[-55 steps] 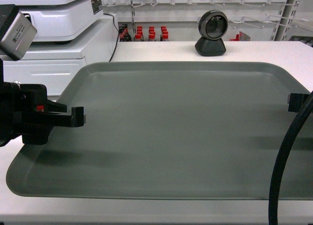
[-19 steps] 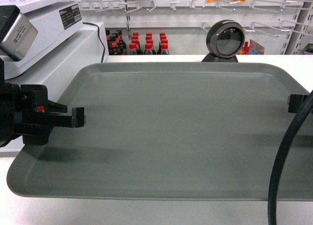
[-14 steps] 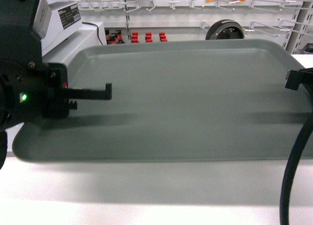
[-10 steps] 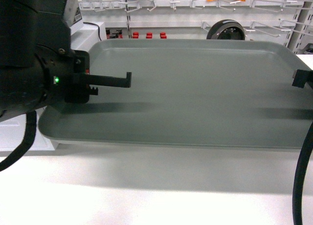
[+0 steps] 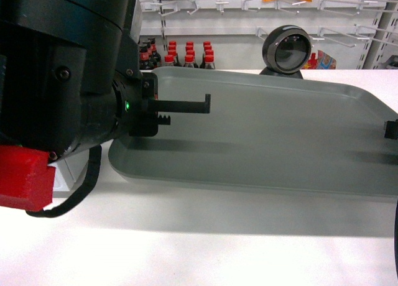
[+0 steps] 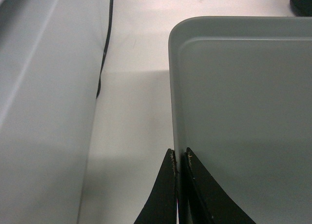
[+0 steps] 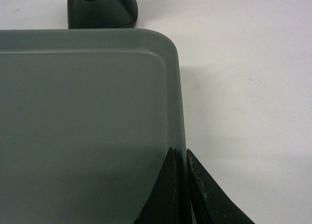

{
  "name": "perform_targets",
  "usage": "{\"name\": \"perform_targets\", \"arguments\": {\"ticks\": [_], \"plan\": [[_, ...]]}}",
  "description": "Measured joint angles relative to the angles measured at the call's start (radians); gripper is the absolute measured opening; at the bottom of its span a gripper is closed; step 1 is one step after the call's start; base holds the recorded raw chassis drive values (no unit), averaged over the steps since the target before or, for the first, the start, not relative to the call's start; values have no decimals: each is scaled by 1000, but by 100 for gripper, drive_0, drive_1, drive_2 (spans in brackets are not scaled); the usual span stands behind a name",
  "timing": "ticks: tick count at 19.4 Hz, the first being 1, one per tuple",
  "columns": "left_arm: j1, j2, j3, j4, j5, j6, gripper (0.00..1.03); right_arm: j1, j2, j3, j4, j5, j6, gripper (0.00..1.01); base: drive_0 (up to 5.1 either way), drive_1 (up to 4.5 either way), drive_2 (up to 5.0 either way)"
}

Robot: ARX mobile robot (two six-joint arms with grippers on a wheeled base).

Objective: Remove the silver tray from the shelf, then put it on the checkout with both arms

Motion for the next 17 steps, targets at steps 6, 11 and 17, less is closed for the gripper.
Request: {"name": "perform_targets", "arguments": {"ticks": [6, 11, 17], "plan": [[-9, 63, 3, -13, -1, -54, 3, 2, 65, 32, 39, 23, -119, 3, 0, 0, 0], [-8, 142, 20, -6, 7, -69, 3, 1, 154, 51, 85, 32, -151, 3, 0, 0, 0], [-11, 191, 34, -3, 25, -85, 3, -11, 219, 62, 131, 39, -180, 3, 0, 0, 0]]}}
